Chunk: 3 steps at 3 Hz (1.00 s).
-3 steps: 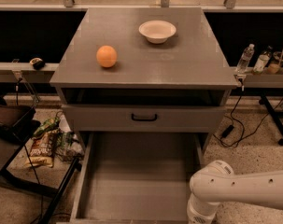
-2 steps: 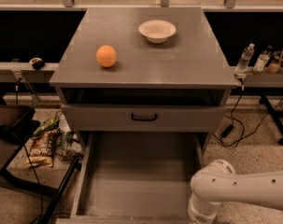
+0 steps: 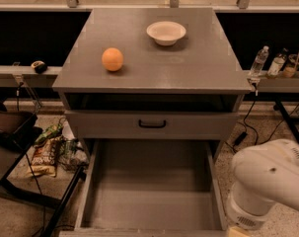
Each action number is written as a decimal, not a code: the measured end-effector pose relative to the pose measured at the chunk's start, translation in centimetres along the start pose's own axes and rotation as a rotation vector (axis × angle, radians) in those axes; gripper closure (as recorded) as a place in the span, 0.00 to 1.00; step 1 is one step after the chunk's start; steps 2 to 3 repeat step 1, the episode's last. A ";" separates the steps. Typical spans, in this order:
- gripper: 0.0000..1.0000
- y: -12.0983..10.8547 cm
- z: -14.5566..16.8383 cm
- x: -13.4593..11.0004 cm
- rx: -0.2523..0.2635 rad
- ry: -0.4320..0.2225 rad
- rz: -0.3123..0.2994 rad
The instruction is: Open middle drawer
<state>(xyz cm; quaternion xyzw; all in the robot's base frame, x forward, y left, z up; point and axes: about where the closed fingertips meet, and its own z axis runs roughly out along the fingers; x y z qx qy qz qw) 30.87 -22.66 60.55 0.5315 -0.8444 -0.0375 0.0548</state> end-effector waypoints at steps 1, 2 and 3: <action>0.00 1.2 -10.8 2.5 0.085 -0.004 0.037; 0.00 1.2 -10.8 2.5 0.085 -0.004 0.037; 0.00 1.2 -10.8 2.5 0.085 -0.004 0.037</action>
Offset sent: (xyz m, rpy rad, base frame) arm 0.0000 0.0000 0.0000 0.0000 0.0000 0.0000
